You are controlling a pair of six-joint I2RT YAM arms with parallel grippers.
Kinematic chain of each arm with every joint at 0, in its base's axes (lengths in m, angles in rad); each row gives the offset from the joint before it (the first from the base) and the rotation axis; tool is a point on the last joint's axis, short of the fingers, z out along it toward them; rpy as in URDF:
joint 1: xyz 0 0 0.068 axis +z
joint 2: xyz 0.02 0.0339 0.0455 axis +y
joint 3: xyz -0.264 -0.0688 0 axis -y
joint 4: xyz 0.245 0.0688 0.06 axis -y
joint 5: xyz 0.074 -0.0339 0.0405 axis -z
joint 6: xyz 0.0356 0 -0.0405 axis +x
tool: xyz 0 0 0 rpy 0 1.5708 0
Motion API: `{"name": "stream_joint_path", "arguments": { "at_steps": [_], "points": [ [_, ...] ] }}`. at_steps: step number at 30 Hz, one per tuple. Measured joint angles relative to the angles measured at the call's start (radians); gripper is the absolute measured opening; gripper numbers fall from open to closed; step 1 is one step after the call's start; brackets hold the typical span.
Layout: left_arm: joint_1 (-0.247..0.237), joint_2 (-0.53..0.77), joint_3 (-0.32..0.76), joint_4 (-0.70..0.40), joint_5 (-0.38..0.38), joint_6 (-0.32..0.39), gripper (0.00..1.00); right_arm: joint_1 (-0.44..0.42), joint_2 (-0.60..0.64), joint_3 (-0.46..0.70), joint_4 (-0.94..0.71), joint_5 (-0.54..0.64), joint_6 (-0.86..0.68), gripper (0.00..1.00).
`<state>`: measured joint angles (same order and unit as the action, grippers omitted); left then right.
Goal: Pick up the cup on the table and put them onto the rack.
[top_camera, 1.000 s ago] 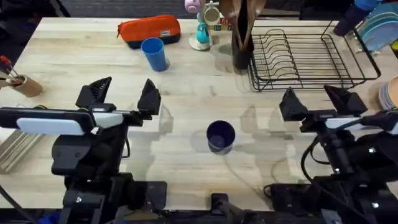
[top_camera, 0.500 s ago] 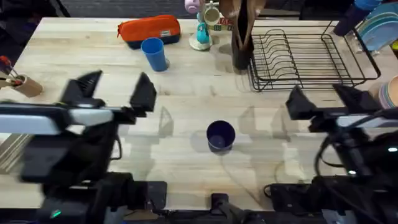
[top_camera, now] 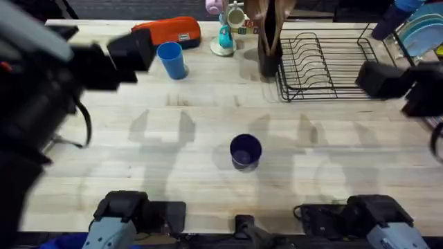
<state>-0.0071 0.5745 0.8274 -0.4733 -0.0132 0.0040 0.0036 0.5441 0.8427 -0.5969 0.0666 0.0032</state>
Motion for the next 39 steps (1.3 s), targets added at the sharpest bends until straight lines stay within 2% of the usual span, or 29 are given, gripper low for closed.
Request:
{"name": "stream_joint_path", "arguments": {
  "at_steps": [7,8,11,22,30,39],
  "points": [
    [0.0,0.248,0.288,-0.209,0.001,0.0,0.994,0.0,0.22,0.227,-0.12,-0.006,0.0,0.996],
    [0.0,0.348,0.388,-0.291,0.001,0.0,0.994,0.0,0.294,0.287,-0.141,-0.026,0.001,0.997],
    [0.0,0.429,0.453,-0.328,0.001,0.0,0.994,0.0,0.345,0.317,-0.144,-0.045,0.01,0.997],
    [0.0,0.554,0.478,-0.336,-0.017,0.0,0.994,0.0,0.378,0.328,-0.145,-0.064,0.043,0.996],
    [0.024,0.68,0.479,-0.285,-0.079,0.002,0.994,0.0,0.378,0.329,-0.145,-0.064,0.046,0.996],
    [0.044,0.857,0.479,-0.184,-0.089,0.003,0.994,0.0,0.378,0.329,-0.144,-0.064,0.046,0.996]
  ]
}}
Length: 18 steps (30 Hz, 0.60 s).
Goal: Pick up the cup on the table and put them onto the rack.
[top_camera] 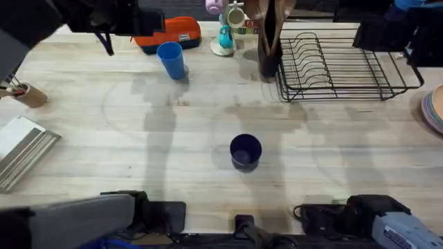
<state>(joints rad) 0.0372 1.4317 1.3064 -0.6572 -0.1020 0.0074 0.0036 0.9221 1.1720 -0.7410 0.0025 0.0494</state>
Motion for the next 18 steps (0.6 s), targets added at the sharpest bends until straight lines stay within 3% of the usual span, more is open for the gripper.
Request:
{"name": "stream_joint_path", "arguments": {
  "at_steps": [18],
  "points": [
    [0.0,0.166,0.0,0.019,0.007,0.0,0.993,0.0,0.0,0.0,0.0,0.0,0.0,0.996]
  ]
}}
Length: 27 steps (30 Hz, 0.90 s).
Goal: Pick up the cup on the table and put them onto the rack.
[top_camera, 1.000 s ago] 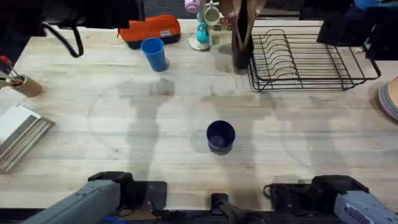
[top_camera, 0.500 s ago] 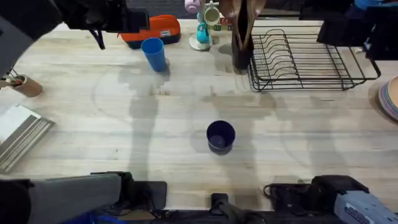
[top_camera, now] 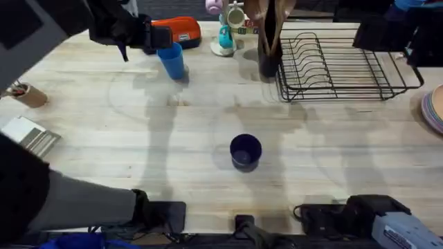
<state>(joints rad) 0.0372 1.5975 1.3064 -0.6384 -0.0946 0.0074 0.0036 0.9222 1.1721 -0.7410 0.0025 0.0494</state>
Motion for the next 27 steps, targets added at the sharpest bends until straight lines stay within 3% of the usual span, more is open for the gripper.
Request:
{"name": "stream_joint_path", "arguments": {
  "at_steps": [27],
  "points": [
    [0.0,0.148,0.0,0.096,0.01,0.0,0.991,0.0,0.0,0.0,0.0,0.0,0.0,0.997]
  ]
}}
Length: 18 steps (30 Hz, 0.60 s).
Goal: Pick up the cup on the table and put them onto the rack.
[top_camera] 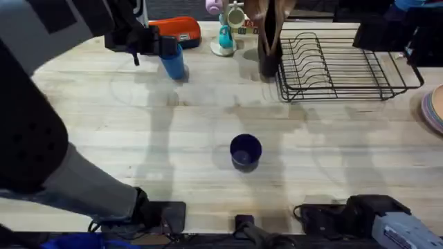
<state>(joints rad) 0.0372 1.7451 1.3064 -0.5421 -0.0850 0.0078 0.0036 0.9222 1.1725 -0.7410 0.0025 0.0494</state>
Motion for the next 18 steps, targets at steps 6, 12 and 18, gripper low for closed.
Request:
{"name": "stream_joint_path", "arguments": {
  "at_steps": [6,12,18],
  "points": [
    [0.0,0.025,0.0,0.005,0.009,0.002,0.655,0.0,0.0,0.0,0.0,0.0,0.0,0.997],
    [0.0,0.025,0.0,0.007,0.013,0.006,0.136,0.0,0.0,0.001,0.0,0.0,0.0,0.997],
    [0.0,0.025,0.002,0.012,0.021,0.006,0.043,0.0,0.0,0.001,0.0,0.0,0.0,0.997]
  ]
}}
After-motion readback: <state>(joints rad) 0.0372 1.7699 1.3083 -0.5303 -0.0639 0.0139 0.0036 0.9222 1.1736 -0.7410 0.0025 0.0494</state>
